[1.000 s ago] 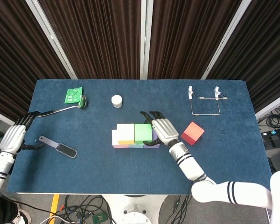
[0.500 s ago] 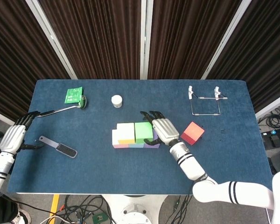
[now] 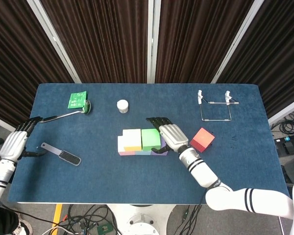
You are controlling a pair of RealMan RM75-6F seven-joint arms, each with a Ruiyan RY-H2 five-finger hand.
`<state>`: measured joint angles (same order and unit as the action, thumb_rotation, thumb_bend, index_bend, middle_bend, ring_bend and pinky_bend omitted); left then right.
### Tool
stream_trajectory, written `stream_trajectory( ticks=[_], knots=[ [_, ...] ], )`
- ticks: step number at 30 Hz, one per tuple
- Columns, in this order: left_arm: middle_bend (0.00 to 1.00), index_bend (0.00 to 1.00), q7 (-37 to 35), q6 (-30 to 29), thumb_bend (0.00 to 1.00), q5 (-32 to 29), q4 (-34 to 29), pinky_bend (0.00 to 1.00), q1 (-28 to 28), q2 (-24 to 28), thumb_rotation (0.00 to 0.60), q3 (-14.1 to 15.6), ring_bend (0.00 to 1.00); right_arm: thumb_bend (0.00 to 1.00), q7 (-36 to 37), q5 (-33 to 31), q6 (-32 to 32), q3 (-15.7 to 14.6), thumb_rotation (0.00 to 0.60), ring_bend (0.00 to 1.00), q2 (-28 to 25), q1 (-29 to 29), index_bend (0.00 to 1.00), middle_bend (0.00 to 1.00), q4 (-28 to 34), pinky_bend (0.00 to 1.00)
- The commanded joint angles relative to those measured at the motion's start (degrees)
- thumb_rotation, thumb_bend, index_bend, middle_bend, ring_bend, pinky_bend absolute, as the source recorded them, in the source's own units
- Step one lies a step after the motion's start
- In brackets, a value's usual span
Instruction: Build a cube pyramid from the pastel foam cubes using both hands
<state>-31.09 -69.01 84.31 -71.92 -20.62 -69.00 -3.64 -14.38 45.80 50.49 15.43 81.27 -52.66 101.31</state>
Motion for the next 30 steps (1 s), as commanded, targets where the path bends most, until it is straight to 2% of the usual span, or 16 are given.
stream_trajectory(
  ticks=[1,12,24,30],
  knots=[
    [0.05,0.08,0.0,-0.1,0.06,0.0,0.0,0.07,0.0,0.0,0.6,0.0,0.01,0.12,0.4,0.3,-0.1,-0.1,0.6,0.0,-0.5,0.1,0.0,0.05,0.4,0.0],
    [0.05,0.08,0.1,0.1,0.06,-0.1,0.3,0.07,0.1,-0.2,0.6,0.1,0.01,0.12,0.9,-1.3,-1.9,0.1,0.6,0.0,1.2,-2.1,0.0,0.17,-2.4,0.0],
    [0.05,0.08,-0.5,-0.2,0.06,0.1,0.5,0.07,0.2,0.0,0.6,0.1,0.01,0.17,0.4,-1.4,0.3,0.0,0.6,0.0,2.8,-2.6,0.0,0.31,-3.5,0.0],
    [0.05,0.08,-0.7,-0.1,0.06,0.0,0.8,0.07,0.3,-0.3,0.6,0.2,0.01,0.19,0.5,-1.3,0.2,-0.3,0.6,0.0,2.8,-2.6,0.0,0.34,-3.4,0.0]
  ],
)
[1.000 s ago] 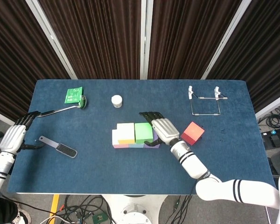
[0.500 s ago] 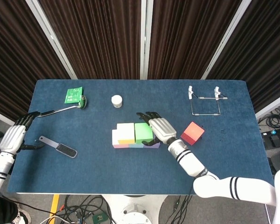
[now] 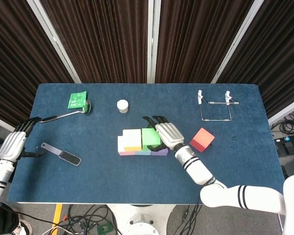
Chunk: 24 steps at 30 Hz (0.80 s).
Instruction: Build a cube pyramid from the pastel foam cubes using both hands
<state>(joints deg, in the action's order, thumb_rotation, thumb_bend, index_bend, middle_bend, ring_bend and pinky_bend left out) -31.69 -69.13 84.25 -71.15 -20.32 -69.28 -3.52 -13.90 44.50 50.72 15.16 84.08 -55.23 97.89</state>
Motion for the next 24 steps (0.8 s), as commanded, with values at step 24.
stream_trajectory(
  ticks=[24],
  knots=[
    [0.05,0.08,0.5,0.0,0.06,0.2,-0.4,0.07,-0.1,0.2,0.6,0.0,0.01,0.2,0.1,4.7,2.5,-0.7,0.6,0.0,0.6,1.3,0.0,0.39,0.2,0.0]
  ],
)
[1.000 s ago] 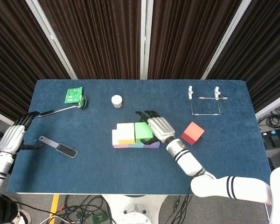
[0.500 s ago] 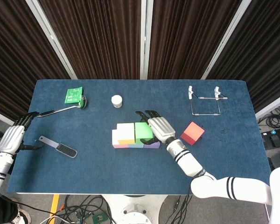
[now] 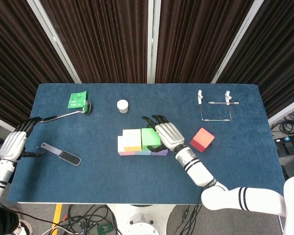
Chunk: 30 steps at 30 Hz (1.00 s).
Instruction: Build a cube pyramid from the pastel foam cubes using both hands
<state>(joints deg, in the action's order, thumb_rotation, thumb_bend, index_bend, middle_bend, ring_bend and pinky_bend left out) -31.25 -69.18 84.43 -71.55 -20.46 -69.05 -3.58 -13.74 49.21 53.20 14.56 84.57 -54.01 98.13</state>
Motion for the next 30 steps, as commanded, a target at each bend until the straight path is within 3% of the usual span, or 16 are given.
stream_trajectory(
  ticks=[1,30],
  knots=[
    [0.05,0.08,0.1,0.0,0.06,0.0,0.0,0.07,0.0,0.0,0.6,0.0,0.01,0.2,-0.3,-0.1,0.1,-0.1,0.6,0.0,0.1,0.0,0.0,0.39,-0.1,0.0],
    [0.05,0.08,-1.6,-0.5,0.06,0.5,1.7,0.07,0.3,-0.5,0.6,0.4,0.01,0.21,-4.1,-3.2,1.0,0.3,0.6,0.0,2.4,-1.3,0.0,0.38,-0.9,0.0]
  ],
)
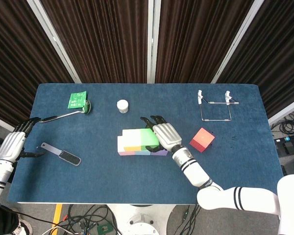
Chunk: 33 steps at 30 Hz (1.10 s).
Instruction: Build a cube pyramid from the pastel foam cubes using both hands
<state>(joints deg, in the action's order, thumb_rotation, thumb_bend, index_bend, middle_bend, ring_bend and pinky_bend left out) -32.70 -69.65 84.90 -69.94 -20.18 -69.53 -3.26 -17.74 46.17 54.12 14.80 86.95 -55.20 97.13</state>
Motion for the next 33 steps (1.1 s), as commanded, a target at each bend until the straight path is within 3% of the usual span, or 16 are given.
stream_trajectory(
  ticks=[1,33],
  knots=[
    [0.05,0.08,-0.2,-0.1,0.06,0.1,0.2,0.07,0.1,0.0,0.6,0.1,0.01,0.21,-0.2,-0.1,0.1,0.1,0.6,0.0,0.1,-0.1,0.0,0.38,0.1,0.0],
    [0.05,0.08,0.0,0.0,0.06,0.1,-0.3,0.07,-0.1,0.1,0.6,0.0,0.01,0.12,0.0,0.6,0.1,-0.3,0.6,0.0,-2.4,1.0,0.0,0.13,3.5,0.0]
  ],
)
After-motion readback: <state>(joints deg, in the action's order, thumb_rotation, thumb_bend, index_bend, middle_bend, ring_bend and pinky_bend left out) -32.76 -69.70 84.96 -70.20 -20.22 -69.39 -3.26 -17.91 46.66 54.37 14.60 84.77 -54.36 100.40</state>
